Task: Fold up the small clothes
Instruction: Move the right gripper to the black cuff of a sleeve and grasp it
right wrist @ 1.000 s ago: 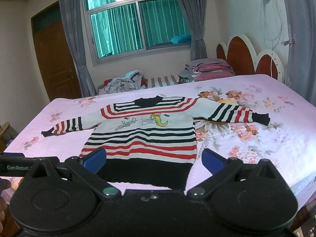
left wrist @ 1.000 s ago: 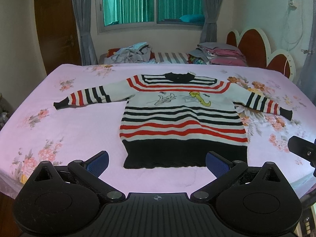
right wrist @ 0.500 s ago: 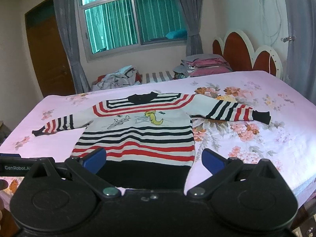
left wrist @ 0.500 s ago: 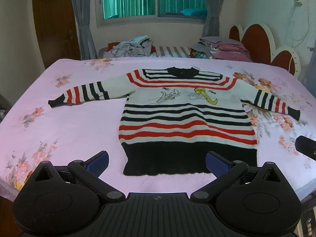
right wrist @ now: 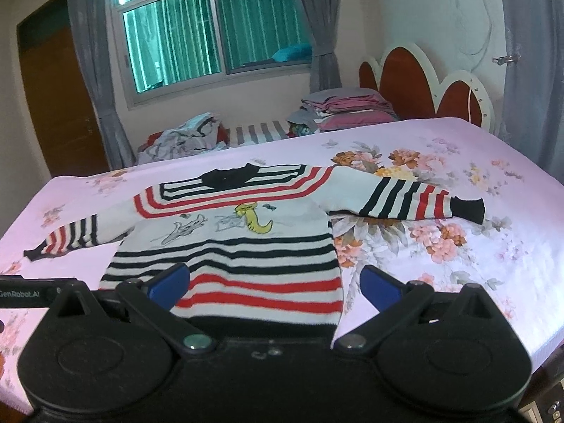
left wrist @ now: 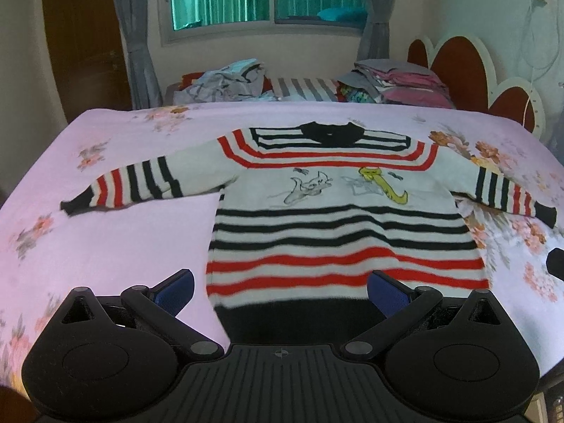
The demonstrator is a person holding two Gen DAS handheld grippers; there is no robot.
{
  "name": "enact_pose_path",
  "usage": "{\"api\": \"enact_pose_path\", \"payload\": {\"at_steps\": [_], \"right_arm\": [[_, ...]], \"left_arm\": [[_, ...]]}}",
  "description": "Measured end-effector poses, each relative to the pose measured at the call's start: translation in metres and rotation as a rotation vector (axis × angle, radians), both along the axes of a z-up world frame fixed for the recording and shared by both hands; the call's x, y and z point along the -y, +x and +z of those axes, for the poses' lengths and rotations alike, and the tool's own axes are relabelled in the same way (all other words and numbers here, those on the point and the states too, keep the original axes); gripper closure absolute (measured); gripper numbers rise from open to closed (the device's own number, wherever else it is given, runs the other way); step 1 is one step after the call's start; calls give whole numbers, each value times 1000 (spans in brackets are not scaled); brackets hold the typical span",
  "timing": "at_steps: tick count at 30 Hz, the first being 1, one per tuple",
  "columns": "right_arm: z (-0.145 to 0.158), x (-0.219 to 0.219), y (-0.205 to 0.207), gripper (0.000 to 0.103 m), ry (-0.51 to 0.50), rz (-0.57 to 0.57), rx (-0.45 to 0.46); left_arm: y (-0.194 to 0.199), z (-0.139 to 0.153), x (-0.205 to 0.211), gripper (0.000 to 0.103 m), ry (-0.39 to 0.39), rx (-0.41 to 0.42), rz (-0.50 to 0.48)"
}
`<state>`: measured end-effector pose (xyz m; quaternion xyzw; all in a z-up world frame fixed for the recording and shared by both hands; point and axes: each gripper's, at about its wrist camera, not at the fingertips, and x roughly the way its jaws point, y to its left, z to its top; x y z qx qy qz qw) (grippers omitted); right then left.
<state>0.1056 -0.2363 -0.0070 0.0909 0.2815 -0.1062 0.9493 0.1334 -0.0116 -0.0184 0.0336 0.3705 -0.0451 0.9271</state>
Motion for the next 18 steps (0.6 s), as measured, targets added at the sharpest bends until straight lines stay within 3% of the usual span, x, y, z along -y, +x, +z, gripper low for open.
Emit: {"api": "enact_pose_path", "payload": {"at_steps": [11,18], "right_arm": [[-3,-8,62,0,-17,-87,-10],[-7,-5,88,0,-21,-112,-17]], "left_arm": [[79,-7,-12,0,-10,-8,-51],[110,-17,-19,0,-16,-20,-45]]}}
